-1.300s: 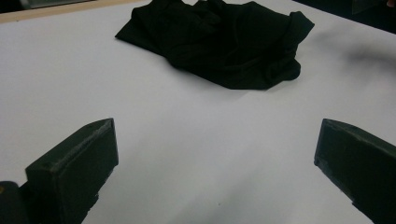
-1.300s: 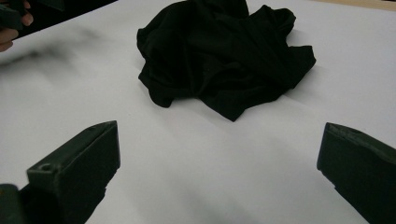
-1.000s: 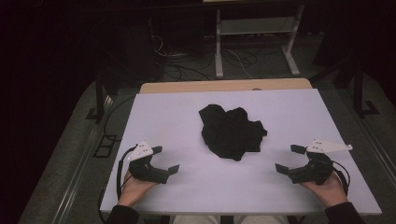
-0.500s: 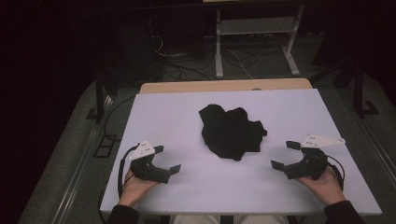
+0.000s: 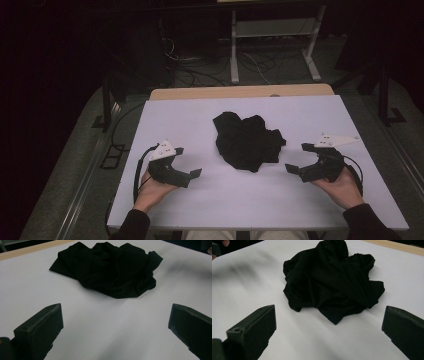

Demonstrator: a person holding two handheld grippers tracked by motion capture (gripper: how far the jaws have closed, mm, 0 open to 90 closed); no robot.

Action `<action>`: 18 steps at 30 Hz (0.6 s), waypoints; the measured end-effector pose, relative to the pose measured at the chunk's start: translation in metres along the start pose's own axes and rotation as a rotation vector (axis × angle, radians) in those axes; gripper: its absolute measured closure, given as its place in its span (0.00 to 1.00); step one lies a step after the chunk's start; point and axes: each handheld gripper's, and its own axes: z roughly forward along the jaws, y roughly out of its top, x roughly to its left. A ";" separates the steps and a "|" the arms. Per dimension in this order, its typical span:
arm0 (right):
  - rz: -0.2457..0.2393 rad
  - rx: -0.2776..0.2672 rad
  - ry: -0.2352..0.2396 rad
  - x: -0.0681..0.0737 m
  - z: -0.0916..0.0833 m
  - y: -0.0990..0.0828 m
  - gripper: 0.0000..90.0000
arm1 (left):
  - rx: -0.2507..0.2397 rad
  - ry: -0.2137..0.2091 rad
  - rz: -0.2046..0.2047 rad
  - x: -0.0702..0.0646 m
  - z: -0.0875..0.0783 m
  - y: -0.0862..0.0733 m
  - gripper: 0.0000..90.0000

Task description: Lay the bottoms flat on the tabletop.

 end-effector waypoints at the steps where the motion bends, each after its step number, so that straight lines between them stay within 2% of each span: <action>1: 0.002 0.000 0.001 -0.001 0.001 0.002 0.00 | -0.001 0.000 -0.002 0.001 0.001 0.001 0.00; 9: -0.002 -0.001 -0.003 -0.008 0.007 0.013 0.00 | 0.012 -0.004 -0.013 0.008 0.006 0.008 0.00; 18: -0.026 0.018 0.004 -0.011 0.016 0.028 0.00 | 0.026 -0.006 -0.004 0.016 0.013 0.018 0.00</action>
